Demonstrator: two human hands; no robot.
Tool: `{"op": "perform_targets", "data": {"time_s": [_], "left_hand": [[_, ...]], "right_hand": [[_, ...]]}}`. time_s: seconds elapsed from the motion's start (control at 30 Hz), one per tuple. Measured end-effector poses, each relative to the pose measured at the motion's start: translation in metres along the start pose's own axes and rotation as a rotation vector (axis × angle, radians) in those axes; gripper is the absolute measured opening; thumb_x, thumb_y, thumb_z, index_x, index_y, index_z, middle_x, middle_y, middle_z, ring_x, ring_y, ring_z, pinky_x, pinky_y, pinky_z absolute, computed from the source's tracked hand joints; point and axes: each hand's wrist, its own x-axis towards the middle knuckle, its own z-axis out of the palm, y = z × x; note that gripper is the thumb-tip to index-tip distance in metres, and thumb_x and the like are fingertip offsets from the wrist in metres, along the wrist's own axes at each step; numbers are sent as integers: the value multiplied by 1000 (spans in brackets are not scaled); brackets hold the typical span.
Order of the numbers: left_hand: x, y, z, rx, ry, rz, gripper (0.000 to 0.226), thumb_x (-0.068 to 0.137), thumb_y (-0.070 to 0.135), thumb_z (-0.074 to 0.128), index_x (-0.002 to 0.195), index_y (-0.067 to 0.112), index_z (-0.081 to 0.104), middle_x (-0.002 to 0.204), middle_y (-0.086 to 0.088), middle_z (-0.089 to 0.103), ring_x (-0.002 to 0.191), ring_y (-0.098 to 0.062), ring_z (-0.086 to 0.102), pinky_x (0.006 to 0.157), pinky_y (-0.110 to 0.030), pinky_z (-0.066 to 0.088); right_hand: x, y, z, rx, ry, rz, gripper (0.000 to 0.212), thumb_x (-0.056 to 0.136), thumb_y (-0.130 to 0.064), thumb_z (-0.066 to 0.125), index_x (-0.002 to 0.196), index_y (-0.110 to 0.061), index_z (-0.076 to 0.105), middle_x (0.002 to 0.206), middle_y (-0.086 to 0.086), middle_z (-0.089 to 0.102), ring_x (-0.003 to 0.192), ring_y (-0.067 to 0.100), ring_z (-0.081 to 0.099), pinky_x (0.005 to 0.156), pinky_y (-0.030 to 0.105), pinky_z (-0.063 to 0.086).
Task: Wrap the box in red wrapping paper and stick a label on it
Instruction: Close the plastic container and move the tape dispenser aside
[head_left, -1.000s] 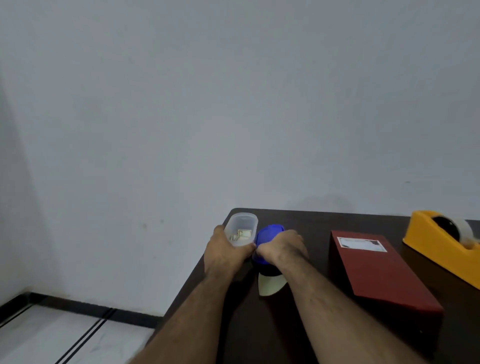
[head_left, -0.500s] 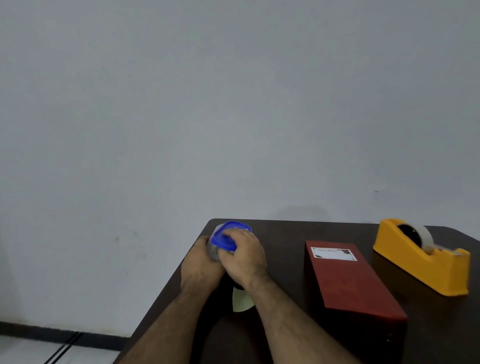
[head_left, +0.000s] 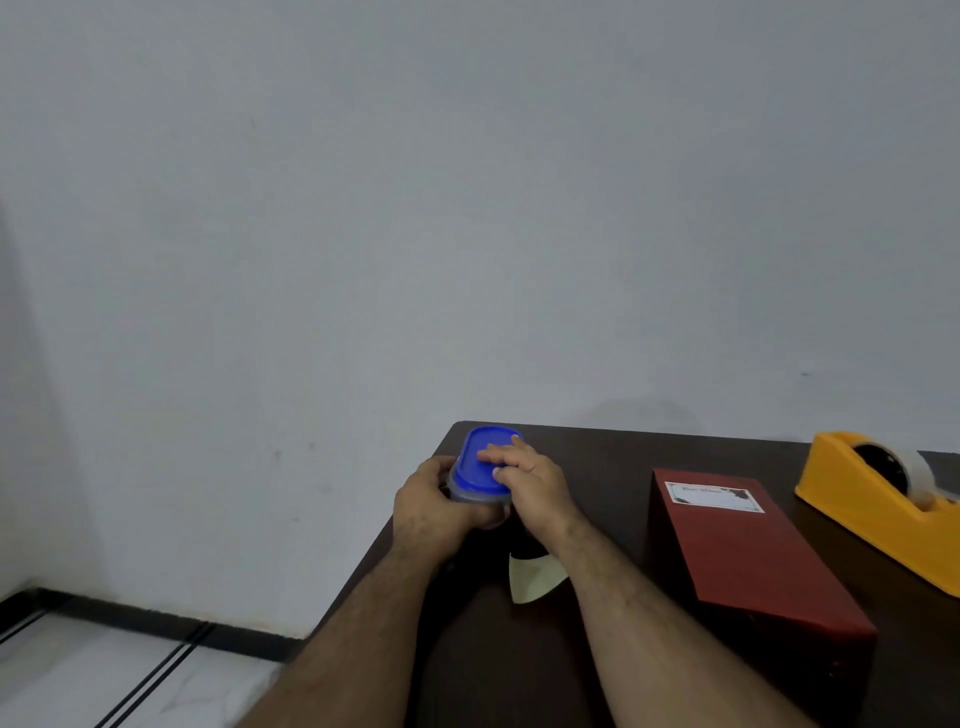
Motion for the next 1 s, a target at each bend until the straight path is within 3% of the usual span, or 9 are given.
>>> {"op": "perform_targets", "data": {"time_s": [0.1,0.2,0.33,0.43,0.53,0.67,0.8,0.9,1.0], "left_hand": [[1,1,1,-1,-17,6,83,48,40,103,120,37,61,103,16,73,89,-4,73,78,-26,63],[2,1,2,31,-22,4,92,50,40,102,130,31,57,107,16,70,92,-4,70,77,-22,58],[2,2,2,81,-16,13,111,47,43,95,146,27,48,118,13,68,99,-8,69,87,-30,60],[-1,4,3,78,-18,39,110,49,43,87,150,31,47,121,15,68,101,-7,69,94,-34,60],[-3,4,5,81,-32,68,99,55,41,89,147,32,54,119,18,70,102,-4,68,96,-34,60],[-3,4,5,95,-33,78,98,59,43,93,149,32,56,118,18,70,100,-1,68,95,-31,60],[-5,7,6,93,-45,83,101,58,50,98,148,31,55,115,22,66,99,1,66,89,-25,59],[-5,8,6,111,-60,76,99,62,45,98,149,31,53,119,19,62,101,0,63,89,-27,58],[0,9,5,37,-108,58,95,68,40,86,154,28,48,134,15,61,113,-5,62,96,-31,57]], "right_hand": [[2,-1,-1,-87,5,-46,38,94,3,59,119,-16,81,125,-10,72,129,-5,52,103,1,36],[1,-3,0,-278,-16,-155,33,94,-6,63,117,-20,82,125,-9,75,117,-3,61,113,20,43],[-2,-8,5,-651,88,-322,34,92,-33,56,112,-29,83,112,-14,79,112,8,65,110,31,46],[-2,-6,3,-799,157,-325,47,90,-45,43,111,-30,82,105,-13,78,108,14,63,107,39,48],[-2,-3,0,-703,141,-232,40,96,-40,52,126,-31,78,136,-5,68,134,19,53,117,40,41],[-2,2,-1,-616,195,-228,34,95,-29,61,124,-23,79,127,-5,72,123,15,61,108,37,50],[0,1,-4,36,329,-34,42,99,-11,62,140,-18,66,141,-2,61,116,10,62,93,27,60],[-1,1,-9,301,350,194,54,101,-16,61,153,-22,50,147,-4,57,128,15,59,107,39,55],[-2,2,-10,366,314,255,48,101,-15,61,148,-20,55,138,-2,64,121,15,64,100,35,58]]}}
